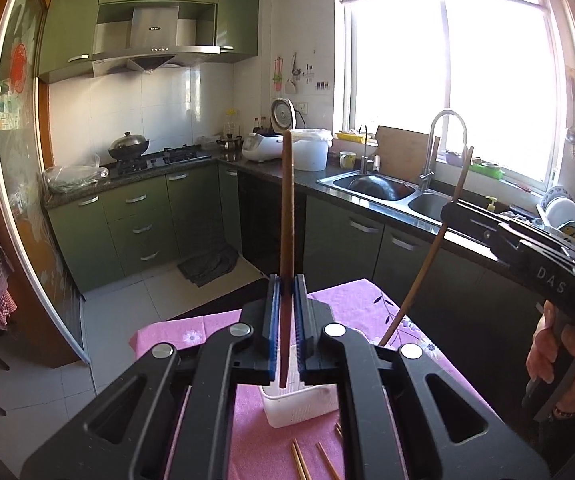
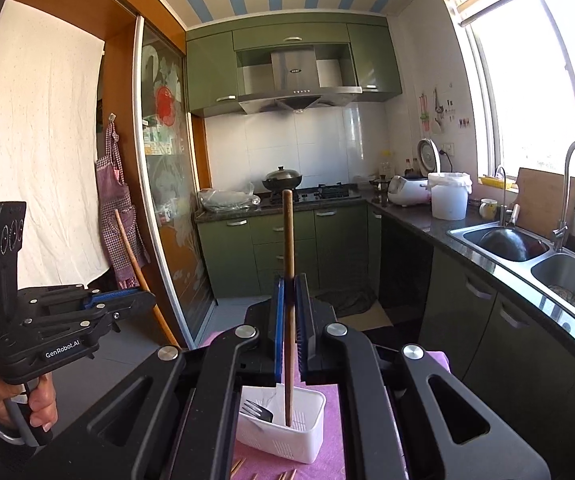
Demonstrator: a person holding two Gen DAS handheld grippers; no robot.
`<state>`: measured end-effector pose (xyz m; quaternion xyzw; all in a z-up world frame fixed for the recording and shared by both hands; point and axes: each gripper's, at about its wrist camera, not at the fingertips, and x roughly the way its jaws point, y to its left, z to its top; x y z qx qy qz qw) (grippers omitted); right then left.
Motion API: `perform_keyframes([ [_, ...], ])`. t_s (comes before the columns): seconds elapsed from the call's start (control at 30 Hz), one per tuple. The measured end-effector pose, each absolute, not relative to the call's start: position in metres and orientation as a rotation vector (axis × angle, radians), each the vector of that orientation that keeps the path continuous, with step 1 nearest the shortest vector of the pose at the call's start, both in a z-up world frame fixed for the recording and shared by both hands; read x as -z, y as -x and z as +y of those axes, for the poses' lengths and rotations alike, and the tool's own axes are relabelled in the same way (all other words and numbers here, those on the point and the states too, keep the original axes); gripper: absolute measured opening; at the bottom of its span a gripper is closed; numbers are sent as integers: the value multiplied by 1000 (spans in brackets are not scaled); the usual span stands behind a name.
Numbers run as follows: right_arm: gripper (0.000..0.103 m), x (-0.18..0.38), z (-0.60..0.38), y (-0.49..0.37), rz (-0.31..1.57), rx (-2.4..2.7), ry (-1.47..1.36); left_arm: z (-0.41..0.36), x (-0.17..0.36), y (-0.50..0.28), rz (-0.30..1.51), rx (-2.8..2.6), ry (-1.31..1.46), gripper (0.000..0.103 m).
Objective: Organize utensils
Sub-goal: 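Drop the chopsticks into the white holder with both tools, then grasp another wooden chopstick with the left tool while the right tool reaches for chopsticks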
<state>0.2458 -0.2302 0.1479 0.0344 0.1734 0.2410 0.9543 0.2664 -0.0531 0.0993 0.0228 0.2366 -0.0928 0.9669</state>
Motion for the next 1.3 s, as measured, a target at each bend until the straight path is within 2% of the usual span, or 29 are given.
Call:
perform_keyframes([
  [0.33, 7, -68, -211, -302, 537, -502, -53, -59, -20, -316, 672, 169, -52, 8],
  [0.6, 9, -91, -222, -275, 492, -524, -50, -49, -37, -289, 656, 171, -40, 11],
  [0.73, 14, -99, -232, -242, 488, -504, -7, -43, -41, -265, 669, 160, -45, 27],
  [0.87, 14, -67, -239, -223, 611, -505, 33, -39, -12, -248, 784, 189, -34, 27],
  [0.93, 24, -38, -240, -220, 708, -520, 67, -41, 13, -244, 860, 207, -46, 27],
  [1.07, 25, 18, -248, -215, 836, -502, 95, -49, 70, -242, 1016, 216, -69, 27],
  [1.3, 25, 71, -252, -208, 953, -519, 86, -54, 141, -253, 1209, 199, -61, 15],
])
